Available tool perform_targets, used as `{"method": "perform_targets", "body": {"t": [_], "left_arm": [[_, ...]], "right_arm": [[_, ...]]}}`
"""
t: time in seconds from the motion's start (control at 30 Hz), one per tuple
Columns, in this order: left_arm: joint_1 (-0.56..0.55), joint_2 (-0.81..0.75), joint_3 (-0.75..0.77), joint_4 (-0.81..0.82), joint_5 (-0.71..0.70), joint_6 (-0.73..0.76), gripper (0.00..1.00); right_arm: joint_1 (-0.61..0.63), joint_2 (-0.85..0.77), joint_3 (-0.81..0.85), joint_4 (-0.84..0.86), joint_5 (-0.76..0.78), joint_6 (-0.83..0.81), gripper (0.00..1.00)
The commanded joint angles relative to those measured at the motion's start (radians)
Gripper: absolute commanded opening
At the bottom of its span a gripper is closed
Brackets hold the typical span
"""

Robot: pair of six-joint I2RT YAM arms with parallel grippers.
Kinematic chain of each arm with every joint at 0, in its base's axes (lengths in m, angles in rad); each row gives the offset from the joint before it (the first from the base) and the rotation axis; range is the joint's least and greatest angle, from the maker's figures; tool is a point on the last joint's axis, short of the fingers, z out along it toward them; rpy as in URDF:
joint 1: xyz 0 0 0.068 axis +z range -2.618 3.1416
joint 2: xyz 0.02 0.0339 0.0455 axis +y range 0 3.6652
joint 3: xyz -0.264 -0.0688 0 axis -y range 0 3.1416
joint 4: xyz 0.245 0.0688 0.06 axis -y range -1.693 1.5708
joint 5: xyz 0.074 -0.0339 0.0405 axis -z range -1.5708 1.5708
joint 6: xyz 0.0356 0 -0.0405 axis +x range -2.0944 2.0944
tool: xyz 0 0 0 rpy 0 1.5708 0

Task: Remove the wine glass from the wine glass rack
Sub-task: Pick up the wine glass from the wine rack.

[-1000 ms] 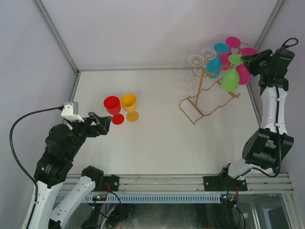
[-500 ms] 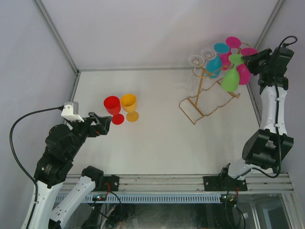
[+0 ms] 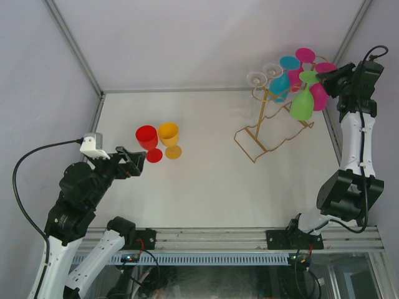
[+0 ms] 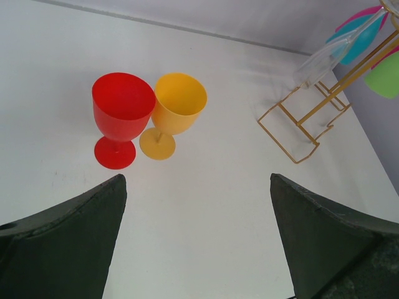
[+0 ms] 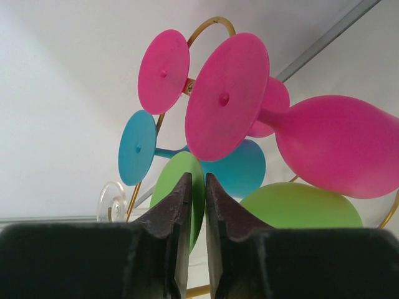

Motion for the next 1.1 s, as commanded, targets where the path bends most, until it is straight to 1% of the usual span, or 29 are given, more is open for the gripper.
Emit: {"method": "perform_targets", "body": {"t": [0.0,0.13,0.23,0.53,0.63,0.73,0.93,1.07], "left_arm": [[0.006,0.012,0.007,0.028,0.012,-0.011,1.00],[0.007,0.012,0.005,0.028,0.016,-0.012,1.00],[0.006,0.013,0.006,0.031,0.015,-0.014,1.00],[0.005,0.012,0.005,0.034,0.018,-0.017,1.00],[0.005,0.015,0.005,0.036,0.021,-0.017,1.00],[0.006,0.013,0.005,0.036,0.022,-0.017,1.00],[0.006,0.009,0.002,0.036,0.017,-0.017,1.00],[0.005,0.010,0.003,0.035,0.021,-0.018,1.00]], "right_arm": [[0.005,-0.041,0.039,-0.014,0.031,-0.036,0.11],[0.007,-0.049,0.040,-0.019,0.046,-0.047,0.11],[0.007,-0.051,0.040,-0.019,0.044,-0.048,0.07],[0.009,-0.070,0.037,-0.013,0.042,-0.039,0.05],[0.005,-0.078,0.031,0.001,0.019,-0.014,0.03],[-0.008,-0.087,0.009,0.044,-0.018,0.045,0.00],[-0.024,-0.107,-0.014,0.107,-0.053,0.127,0.00],[-0.026,-0.113,-0.015,0.108,-0.049,0.139,0.00]]}}
